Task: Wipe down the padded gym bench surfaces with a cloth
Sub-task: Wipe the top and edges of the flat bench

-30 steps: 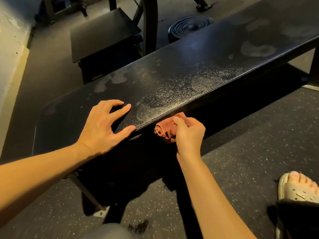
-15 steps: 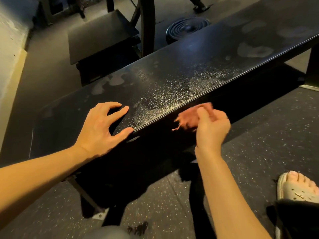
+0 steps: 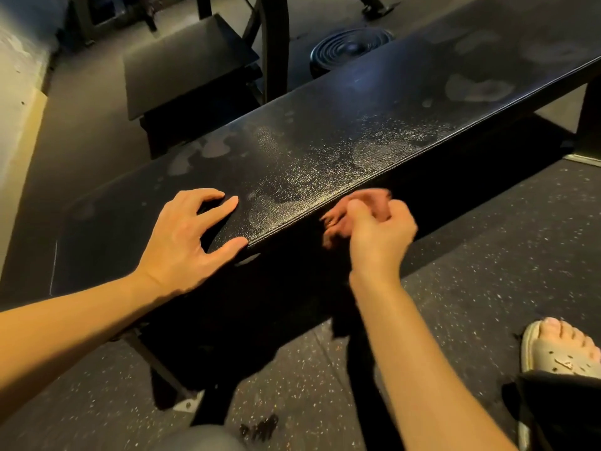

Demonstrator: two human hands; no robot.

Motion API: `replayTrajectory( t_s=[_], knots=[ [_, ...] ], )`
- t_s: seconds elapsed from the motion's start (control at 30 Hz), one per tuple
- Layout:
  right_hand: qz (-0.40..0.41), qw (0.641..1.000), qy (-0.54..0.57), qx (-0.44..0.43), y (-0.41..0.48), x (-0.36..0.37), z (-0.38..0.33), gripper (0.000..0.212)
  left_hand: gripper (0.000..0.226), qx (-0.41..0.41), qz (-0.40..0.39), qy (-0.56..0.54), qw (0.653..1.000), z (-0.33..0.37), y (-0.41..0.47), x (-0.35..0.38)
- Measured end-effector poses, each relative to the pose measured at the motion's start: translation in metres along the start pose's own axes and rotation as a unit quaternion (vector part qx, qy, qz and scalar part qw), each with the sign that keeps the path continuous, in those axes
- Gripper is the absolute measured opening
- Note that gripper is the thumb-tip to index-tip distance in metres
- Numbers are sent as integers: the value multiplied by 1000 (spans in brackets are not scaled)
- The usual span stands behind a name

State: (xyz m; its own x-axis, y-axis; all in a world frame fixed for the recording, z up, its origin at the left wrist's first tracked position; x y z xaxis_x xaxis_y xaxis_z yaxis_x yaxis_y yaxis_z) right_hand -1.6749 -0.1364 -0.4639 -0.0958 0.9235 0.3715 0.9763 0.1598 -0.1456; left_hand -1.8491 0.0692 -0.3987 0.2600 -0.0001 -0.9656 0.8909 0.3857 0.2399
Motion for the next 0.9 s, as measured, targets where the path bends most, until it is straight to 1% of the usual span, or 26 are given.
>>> replayTrajectory(
  t_s=[0.03, 0.07, 0.1, 0.13, 0.2, 0.27, 0.3, 0.33, 0.37, 0.4, 0.5, 0.53, 0.57, 0.6, 0.63, 0.7, 0.77, 0.8, 0.83, 0.87, 0.9],
  knots=[
    [47, 999, -10, -18, 15, -10, -7, 9, 70, 0, 0, 1, 1000, 0, 0, 0],
    [76, 996, -6, -40, 22, -16, -7, 8, 70, -1, 0, 0, 1000, 0, 0, 0],
    [80, 995, 4, -53, 19, -15, -8, 7, 70, -1, 2, 0, 1000, 1, 1, 0],
    [60, 997, 22, -49, 6, -7, 1, 6, 70, -2, 3, 2, 1000, 1, 1, 0],
    [-23, 999, 38, 13, -34, 15, 32, 7, 70, -1, 2, 3, 1000, 0, 0, 0],
    [-94, 993, 4, 72, -64, 31, 57, 8, 70, -1, 3, 1, 1000, 0, 0, -1],
    [-114, 990, -21, 76, -65, 32, 59, 9, 70, -1, 2, 0, 1000, 0, 1, -1],
    [-118, 990, -30, 66, -57, 29, 53, 9, 70, -1, 3, -1, 1000, 0, 1, -1],
    [-106, 993, -20, 51, -42, 22, 43, 6, 70, -1, 4, -1, 1000, 0, 1, -1],
    [-76, 997, -7, 26, -21, 12, 26, 4, 69, 0, 5, 0, 1000, 0, 0, -1],
    [78, 996, -12, -48, 43, -34, -21, 18, 70, 1, 3, 1, 1000, 0, 0, 0],
    [109, 992, 8, -63, 57, -42, -27, 14, 70, 0, 2, 0, 1000, -1, 0, 1],
    [123, 989, 32, -77, 63, -43, -29, 7, 70, -1, 1, 1, 1000, -1, 0, 1],
    [118, 988, 47, -82, 58, -37, -29, 6, 70, -1, 1, 2, 1000, -2, 0, 0],
    [93, 991, 50, -77, 46, -26, -19, 8, 70, -1, 1, 4, 1000, -2, 1, 0],
    [-8, 998, 53, -44, -4, 5, 8, 8, 70, -1, 0, 4, 1000, -1, 1, 1],
    [-122, 993, 0, -4, -60, 31, 31, 7, 71, -2, 1, 2, 1000, -2, 1, 1],
    [-156, 987, -37, 8, -73, 36, 35, 6, 71, -2, 2, 0, 1000, -2, 1, 0],
    [-176, 983, -44, 13, -73, 37, 32, 4, 71, -2, 2, -1, 1000, -2, 1, 0],
    [-164, 986, -30, 12, -59, 30, 25, 7, 70, -2, 1, 1, 1000, -2, 1, 0],
    [-127, 992, -6, -8, -40, 20, 11, 11, 70, -2, 1, 5, 1000, -2, 1, 0]
  ],
)
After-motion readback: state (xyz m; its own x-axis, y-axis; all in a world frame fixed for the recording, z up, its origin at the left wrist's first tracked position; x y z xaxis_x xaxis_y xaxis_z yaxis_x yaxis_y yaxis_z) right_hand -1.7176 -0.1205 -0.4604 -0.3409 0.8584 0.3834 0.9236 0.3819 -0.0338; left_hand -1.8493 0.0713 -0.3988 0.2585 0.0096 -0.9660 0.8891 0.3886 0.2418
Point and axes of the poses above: each hand's wrist, its own y-axis towards the middle knuckle, its own x-axis out of the palm, z = x × y, the point moved 7 cm from there along y, towards the middle knuckle, and after that the axes turned 4 degrees about -x, right-handed, at the moved point
